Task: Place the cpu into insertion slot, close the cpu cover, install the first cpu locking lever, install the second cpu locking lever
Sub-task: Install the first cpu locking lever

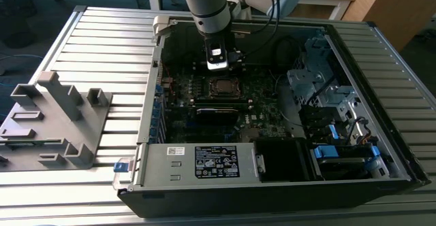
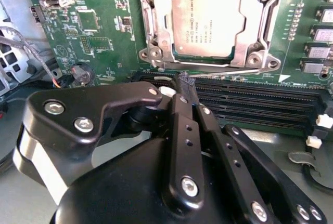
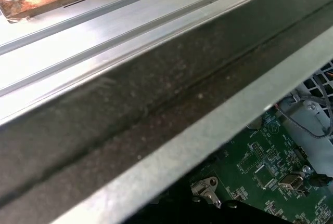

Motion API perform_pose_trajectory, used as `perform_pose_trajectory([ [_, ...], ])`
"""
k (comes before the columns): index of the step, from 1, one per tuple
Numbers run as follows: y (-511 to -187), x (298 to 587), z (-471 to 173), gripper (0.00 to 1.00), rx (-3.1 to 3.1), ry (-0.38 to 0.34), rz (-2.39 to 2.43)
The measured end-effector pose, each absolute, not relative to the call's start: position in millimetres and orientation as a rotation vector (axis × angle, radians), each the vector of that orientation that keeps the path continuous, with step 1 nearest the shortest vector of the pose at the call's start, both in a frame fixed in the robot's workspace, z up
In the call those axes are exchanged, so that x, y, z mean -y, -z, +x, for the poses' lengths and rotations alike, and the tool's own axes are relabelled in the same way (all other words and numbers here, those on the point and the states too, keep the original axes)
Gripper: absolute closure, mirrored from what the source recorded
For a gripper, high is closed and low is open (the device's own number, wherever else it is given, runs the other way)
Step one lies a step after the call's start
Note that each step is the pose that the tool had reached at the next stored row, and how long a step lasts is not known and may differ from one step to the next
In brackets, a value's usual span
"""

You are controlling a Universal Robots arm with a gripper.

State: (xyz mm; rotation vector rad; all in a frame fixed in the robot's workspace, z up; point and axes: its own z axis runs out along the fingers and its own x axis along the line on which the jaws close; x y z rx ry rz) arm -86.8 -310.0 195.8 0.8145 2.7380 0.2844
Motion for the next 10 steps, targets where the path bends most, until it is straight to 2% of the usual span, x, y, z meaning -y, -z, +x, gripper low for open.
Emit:
perform_pose_trajectory([
  [10, -192.6, 310.1, -86.4, 0.89, -2.738, -0.279, 0.813],
])
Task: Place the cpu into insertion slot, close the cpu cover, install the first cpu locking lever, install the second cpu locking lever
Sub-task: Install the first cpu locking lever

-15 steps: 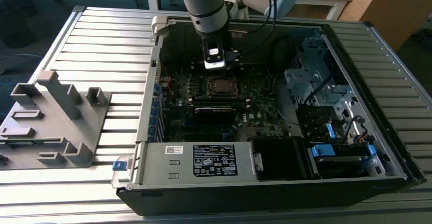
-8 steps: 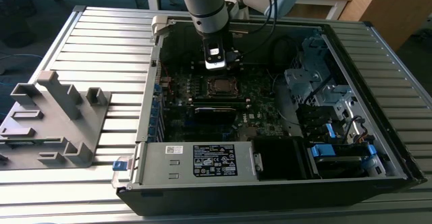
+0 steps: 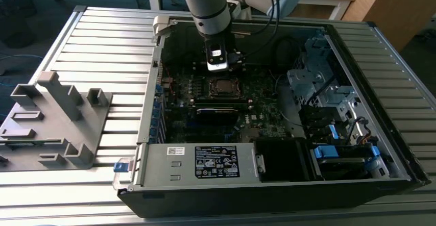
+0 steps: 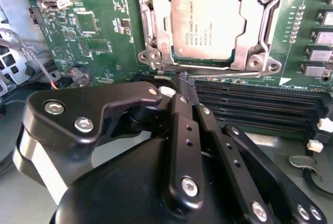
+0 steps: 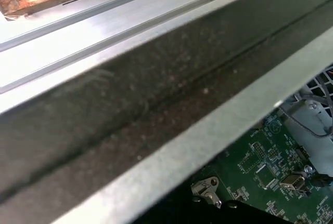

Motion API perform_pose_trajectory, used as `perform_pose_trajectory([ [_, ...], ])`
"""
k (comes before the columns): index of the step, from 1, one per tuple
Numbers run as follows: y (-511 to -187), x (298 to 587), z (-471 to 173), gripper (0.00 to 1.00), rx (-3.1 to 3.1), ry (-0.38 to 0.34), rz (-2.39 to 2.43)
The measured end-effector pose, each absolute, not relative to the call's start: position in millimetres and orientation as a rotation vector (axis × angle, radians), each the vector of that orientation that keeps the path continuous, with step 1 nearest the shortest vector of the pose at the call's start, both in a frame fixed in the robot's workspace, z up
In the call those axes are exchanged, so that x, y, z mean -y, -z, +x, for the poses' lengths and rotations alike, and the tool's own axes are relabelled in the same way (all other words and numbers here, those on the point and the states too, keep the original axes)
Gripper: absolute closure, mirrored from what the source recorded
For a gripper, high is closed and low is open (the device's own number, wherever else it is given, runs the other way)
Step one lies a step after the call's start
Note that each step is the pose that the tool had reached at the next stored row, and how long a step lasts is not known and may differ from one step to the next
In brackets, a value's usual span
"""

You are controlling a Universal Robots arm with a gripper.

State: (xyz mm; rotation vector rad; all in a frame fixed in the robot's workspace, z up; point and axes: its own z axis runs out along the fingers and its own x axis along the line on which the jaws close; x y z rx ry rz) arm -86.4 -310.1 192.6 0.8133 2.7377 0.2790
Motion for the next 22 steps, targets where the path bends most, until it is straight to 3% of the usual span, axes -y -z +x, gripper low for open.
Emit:
perform_pose_trajectory([
  [22, -191.5, 312.6, -84.8, 0.89, -2.736, -0.26, 0.81],
])
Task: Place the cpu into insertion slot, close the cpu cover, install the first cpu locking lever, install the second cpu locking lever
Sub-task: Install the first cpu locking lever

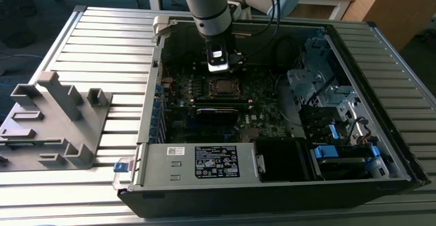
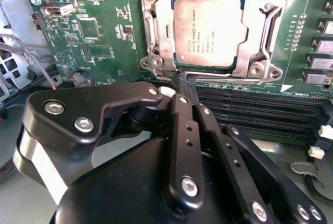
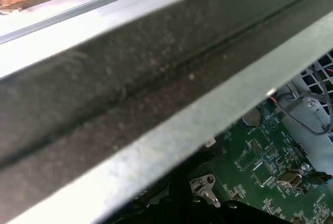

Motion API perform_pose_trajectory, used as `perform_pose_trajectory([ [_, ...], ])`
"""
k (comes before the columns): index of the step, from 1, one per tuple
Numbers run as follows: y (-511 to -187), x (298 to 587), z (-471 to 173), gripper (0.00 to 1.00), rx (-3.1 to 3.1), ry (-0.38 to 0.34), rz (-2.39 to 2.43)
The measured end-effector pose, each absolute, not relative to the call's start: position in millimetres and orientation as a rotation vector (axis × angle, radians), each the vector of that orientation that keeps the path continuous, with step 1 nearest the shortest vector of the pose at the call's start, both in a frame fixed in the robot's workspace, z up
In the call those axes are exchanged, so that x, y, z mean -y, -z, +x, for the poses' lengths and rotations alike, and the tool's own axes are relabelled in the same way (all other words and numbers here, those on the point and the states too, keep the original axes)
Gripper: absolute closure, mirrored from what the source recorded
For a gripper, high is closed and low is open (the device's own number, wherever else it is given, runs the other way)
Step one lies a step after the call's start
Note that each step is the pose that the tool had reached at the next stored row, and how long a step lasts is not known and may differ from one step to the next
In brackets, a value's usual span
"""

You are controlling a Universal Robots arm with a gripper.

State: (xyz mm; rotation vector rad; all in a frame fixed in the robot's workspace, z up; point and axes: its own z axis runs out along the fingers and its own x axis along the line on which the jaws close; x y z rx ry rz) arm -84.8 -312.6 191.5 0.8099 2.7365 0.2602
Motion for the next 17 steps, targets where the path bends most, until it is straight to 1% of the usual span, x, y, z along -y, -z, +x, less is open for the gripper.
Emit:
perform_pose_trajectory([
  [17, -189.2, 312.8, -80.2, 0.89, -2.737, -0.258, 0.81],
])
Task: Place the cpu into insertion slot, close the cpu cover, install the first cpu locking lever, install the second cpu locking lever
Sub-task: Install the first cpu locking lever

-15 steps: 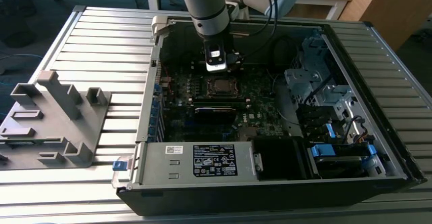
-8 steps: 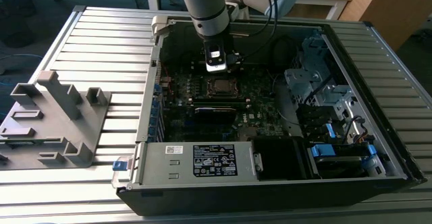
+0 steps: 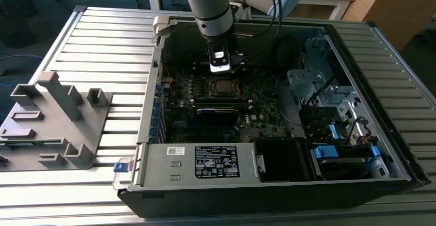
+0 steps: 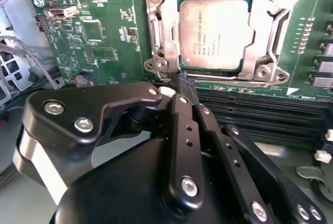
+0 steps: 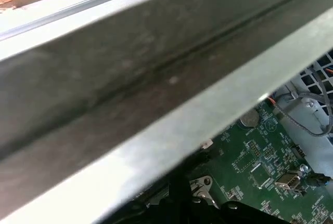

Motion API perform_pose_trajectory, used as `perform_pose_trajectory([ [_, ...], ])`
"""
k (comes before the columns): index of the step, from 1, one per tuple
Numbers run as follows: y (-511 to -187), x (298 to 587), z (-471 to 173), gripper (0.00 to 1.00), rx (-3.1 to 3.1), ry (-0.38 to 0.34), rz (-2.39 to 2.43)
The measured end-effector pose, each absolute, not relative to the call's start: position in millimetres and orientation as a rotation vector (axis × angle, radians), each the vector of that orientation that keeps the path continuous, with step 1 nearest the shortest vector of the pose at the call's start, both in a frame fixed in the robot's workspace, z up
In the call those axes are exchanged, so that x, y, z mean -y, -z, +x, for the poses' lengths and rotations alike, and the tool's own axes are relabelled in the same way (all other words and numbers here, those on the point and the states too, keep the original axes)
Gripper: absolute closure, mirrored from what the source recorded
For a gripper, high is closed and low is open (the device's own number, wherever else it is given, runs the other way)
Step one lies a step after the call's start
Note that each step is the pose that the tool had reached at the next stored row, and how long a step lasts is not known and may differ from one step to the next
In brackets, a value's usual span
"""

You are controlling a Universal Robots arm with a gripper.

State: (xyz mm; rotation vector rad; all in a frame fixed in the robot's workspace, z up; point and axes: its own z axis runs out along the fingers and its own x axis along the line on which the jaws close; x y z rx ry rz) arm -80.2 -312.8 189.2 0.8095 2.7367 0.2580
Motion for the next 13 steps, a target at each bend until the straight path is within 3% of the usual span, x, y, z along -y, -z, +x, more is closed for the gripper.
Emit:
perform_pose_trajectory([
  [13, -197.3, 312.7, -78.6, 0.89, -2.741, -0.259, 0.811],
])
